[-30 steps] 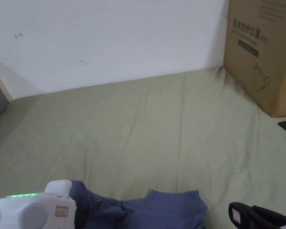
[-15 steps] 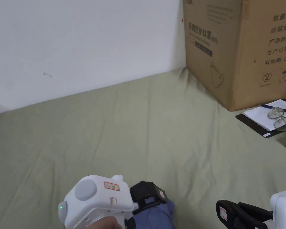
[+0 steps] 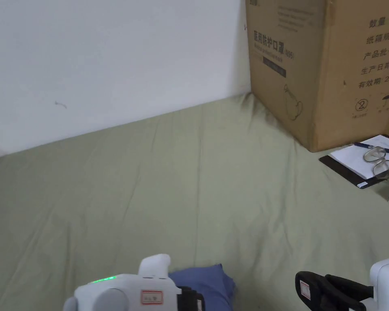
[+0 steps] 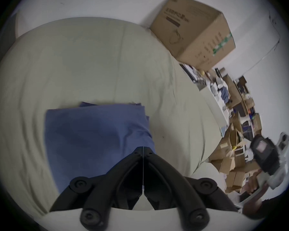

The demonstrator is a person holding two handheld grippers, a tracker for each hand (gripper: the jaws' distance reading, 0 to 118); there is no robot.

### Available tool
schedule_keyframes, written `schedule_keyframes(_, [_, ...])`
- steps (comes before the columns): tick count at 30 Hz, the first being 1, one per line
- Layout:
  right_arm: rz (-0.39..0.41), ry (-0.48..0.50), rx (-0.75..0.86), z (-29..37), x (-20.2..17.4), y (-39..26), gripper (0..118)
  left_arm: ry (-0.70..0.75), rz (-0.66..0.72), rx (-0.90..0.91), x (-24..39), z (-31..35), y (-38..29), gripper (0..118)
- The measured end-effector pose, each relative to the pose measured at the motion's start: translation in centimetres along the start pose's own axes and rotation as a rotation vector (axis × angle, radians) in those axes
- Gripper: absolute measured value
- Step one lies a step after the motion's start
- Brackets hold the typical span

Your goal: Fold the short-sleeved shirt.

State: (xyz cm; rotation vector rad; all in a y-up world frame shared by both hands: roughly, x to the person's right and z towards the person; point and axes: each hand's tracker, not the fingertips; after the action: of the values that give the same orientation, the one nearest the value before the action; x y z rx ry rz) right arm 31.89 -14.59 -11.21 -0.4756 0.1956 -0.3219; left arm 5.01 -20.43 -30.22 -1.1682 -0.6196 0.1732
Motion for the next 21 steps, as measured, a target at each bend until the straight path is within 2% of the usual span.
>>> schedule_keyframes(3, [0.014, -0.008, -0.006, 0.2, 0.0, 0.0, 0, 0.106, -0.076, -0.057, 1.4, -4.5, -0.1, 1])
schedule_keyframes(6, [0.052, -0.043, -0.015, 0.3, -0.1, -0.1, 0, 0.121, -0.045, -0.124, 1.6, -8.3, -0.5, 0])
schedule_keyframes(10, [0.037, -0.044, -0.027, 0.3, 0.0, -0.2, 0, 0.005, 0.177, -0.114, -0.1, -9.2, 0.5, 0])
schedule_keyframes(11, [0.027, -0.038, -0.027, 0.3, -0.1, -0.1, 0, -0.026, 0.256, -0.125, -0.7, -8.7, 0.8, 0])
schedule_keyframes(13, [0.022, -0.030, -0.023, 0.6, -0.4, 0.3, 0, -0.067, 0.323, -0.060, -1.3, -6.3, 0.4, 0])
schedule_keyframes(15, [0.035, -0.015, -0.004, 1.0, -0.9, 1.0, 0, -0.054, 0.268, 0.074, -1.0, -2.3, 0.3, 0])
schedule_keyframes(17, [0.062, 0.003, 0.023, 1.6, -1.8, 2.2, 0, -0.010, 0.120, 0.236, -0.3, 3.6, -0.4, 0])
schedule_keyframes(21, [0.119, 0.032, 0.116, 2.7, -4.0, 4.4, 0, 0.222, -0.143, 0.614, 1.2, 14.6, -3.7, 0])
